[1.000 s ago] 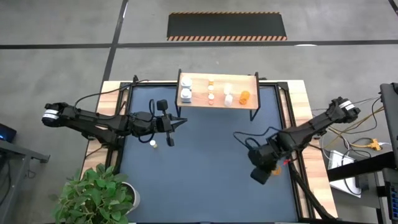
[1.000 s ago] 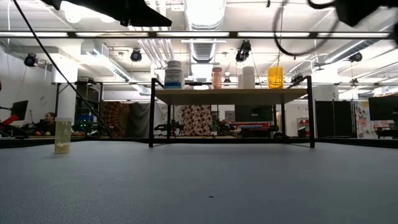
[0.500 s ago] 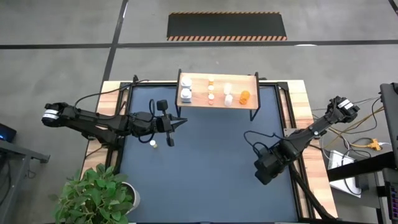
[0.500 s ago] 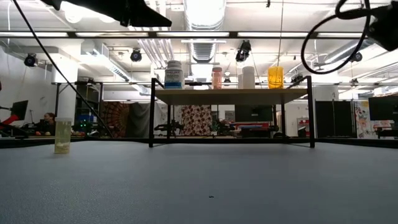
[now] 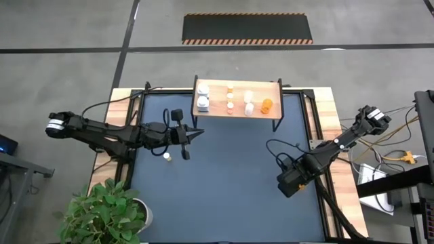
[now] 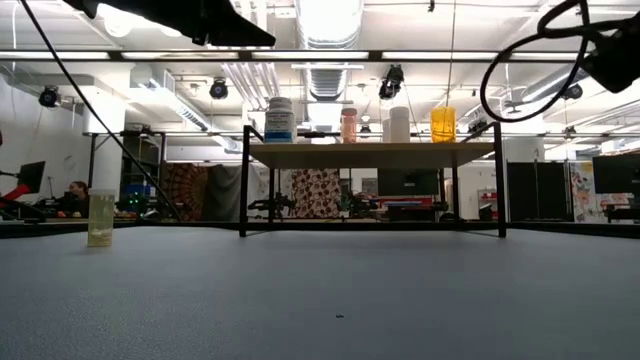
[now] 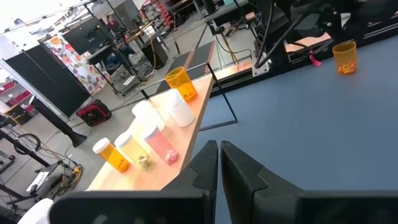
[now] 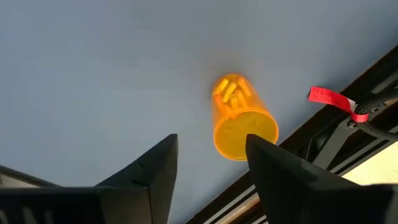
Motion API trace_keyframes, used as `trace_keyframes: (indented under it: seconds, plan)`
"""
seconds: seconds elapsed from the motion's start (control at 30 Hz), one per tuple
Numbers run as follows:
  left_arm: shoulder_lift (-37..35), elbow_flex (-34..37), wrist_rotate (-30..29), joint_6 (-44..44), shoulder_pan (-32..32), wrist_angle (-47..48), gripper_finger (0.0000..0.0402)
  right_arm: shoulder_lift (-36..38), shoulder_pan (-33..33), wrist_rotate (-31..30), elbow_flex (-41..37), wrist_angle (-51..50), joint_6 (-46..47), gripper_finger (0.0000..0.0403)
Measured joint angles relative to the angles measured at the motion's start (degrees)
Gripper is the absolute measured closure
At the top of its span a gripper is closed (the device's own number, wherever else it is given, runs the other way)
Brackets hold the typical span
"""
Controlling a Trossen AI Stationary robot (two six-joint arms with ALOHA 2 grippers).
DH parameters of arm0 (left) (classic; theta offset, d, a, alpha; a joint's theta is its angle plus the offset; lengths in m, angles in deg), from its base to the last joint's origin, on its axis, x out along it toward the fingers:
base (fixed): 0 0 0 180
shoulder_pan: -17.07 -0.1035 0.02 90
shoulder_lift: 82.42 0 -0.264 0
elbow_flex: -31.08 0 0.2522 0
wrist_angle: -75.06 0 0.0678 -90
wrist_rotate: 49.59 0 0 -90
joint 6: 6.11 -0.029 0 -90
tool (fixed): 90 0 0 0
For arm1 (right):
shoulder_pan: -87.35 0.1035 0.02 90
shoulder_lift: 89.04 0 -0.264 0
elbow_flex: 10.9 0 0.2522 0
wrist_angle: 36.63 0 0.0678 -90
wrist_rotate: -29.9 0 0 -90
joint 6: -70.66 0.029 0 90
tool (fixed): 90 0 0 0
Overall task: Pick and place medicine bottles onto shelf by color
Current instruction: Put the orange pill bottle on the shelf
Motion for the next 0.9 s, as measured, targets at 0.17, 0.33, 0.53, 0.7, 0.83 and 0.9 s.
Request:
trace_keyframes:
  seconds: [0.17, 0.33, 0.53, 0.7, 0.83, 0.9]
  plan:
    - [0.0, 0.1, 0.0, 0.0, 0.0, 0.0, 0.04, -2.2, 0.0, 0.1, -0.1, 0.2, -0.2, 0.0226]
    - [0.0, 0.1, 0.0, 0.0, 0.0, 0.0, 0.04, -4.5, 0.0, 0.6, -0.1, 1.4, -1.0, 0.0236]
    - [0.0, 0.1, 0.0, 0.0, 0.0, 0.0, 0.04, -7.9, 0.0, 3.1, -0.2, 1.3, -3.1, 0.0252]
    - [0.0, 0.1, 0.0, 0.0, 0.0, 0.0, 0.04, -10.6, 0.0, 3.2, -0.2, 1.4, -6.7, 0.0277]
    - [0.0, 0.2, 0.0, 0.0, 0.0, 0.0, 0.04, -11.3, 0.0, 3.2, -0.2, 1.4, -8.3, 0.0309]
    - [0.0, 0.3, 0.0, 0.0, 0.0, 0.0, 0.04, -11.2, 0.0, 3.2, -0.2, 1.5, -8.6, 0.0328]
